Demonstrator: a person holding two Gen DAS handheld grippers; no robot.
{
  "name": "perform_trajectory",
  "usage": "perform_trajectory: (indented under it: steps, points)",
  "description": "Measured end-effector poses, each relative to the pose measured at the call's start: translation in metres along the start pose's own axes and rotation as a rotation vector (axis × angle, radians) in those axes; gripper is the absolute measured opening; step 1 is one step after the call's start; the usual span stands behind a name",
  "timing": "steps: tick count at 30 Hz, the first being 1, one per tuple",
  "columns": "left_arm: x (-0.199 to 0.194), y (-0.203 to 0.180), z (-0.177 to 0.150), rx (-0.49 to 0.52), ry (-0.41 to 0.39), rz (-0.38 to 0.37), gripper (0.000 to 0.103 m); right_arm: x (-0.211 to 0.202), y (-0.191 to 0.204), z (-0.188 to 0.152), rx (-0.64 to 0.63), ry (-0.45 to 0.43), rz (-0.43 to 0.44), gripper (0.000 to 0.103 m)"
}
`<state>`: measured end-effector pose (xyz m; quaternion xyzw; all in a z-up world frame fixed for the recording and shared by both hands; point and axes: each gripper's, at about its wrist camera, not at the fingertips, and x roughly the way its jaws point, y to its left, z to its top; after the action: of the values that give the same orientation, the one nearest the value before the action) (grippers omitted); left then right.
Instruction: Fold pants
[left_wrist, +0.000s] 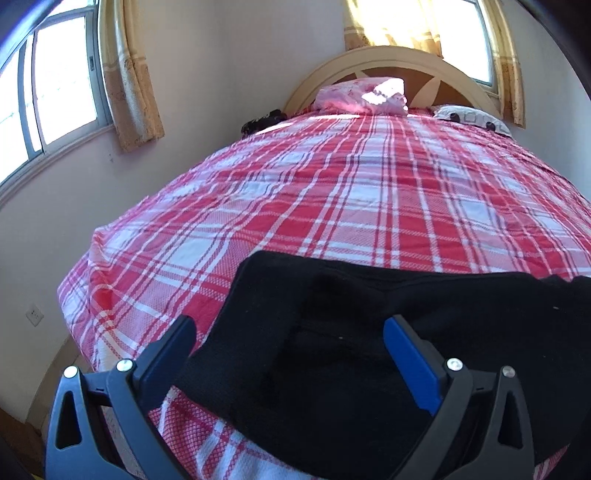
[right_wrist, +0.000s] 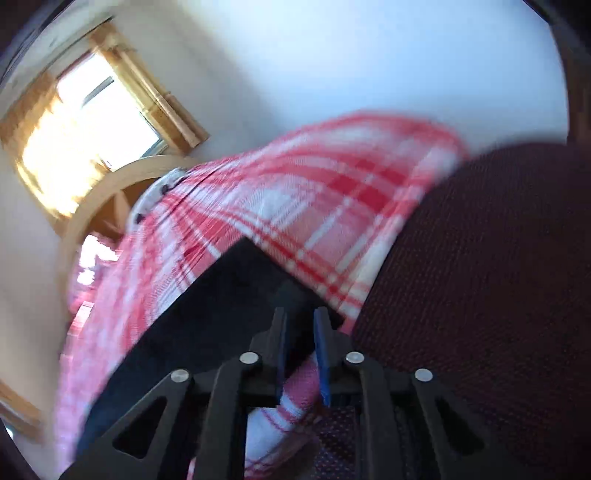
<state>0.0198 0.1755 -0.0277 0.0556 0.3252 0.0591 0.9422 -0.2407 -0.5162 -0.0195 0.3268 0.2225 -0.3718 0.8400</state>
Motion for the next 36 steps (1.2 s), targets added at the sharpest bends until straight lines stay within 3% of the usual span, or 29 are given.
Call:
perform_trajectory:
  steps: [2, 4, 5, 6, 8, 9, 10, 14, 18, 21, 24, 31, 34, 36]
  points:
    - [-0.022, -0.013, 0.0, 0.034, -0.049, -0.048, 0.103, -0.023, 0.029, -0.006, -0.145, -0.11, -0.053, 0.036]
    - [-0.039, -0.029, -0.002, 0.064, -0.066, -0.137, 0.103, -0.043, 0.054, -0.018, -0.248, -0.165, -0.011, 0.06]
    - [-0.048, -0.041, -0.003, 0.091, -0.07, -0.194, 0.103, -0.051, 0.067, -0.028, -0.287, -0.164, 0.063, 0.06]
    - [-0.057, -0.053, -0.004, 0.119, -0.079, -0.233, 0.103, -0.055, 0.084, -0.042, -0.334, -0.126, 0.18, 0.06]
    - [-0.073, -0.083, -0.008, 0.178, -0.099, -0.311, 0.103, -0.052, 0.115, -0.07, -0.428, -0.018, 0.327, 0.06]
    - [-0.078, -0.097, -0.008, 0.209, -0.101, -0.35, 0.103, -0.05, 0.132, -0.087, -0.49, 0.034, 0.37, 0.055]
    - [-0.083, -0.112, -0.01, 0.239, -0.097, -0.382, 0.103, -0.049, 0.149, -0.104, -0.554, 0.076, 0.41, 0.042]
    - [-0.091, -0.165, -0.025, 0.348, -0.024, -0.438, 0.101, -0.038, 0.183, -0.146, -0.698, 0.173, 0.477, 0.038]
    - [-0.098, -0.178, -0.043, 0.346, 0.014, -0.507, 0.1, -0.049, 0.185, -0.169, -0.835, 0.185, 0.475, 0.038]
    - [-0.097, -0.185, -0.055, 0.356, 0.038, -0.504, 0.1, -0.042, 0.169, -0.173, -0.778, 0.267, 0.486, 0.038]
    - [-0.093, -0.186, -0.059, 0.349, 0.073, -0.498, 0.1, -0.019, 0.154, -0.166, -0.568, 0.378, 0.576, 0.038]
    - [-0.088, -0.183, -0.058, 0.315, 0.117, -0.498, 0.101, 0.005, 0.146, -0.159, -0.3, 0.458, 0.623, 0.039]
    - [-0.086, -0.185, -0.057, 0.317, 0.13, -0.486, 0.102, 0.002, 0.151, -0.167, -0.273, 0.509, 0.668, 0.038]
    - [-0.087, -0.186, -0.057, 0.32, 0.133, -0.479, 0.102, 0.0, 0.15, -0.169, -0.255, 0.488, 0.665, 0.038]
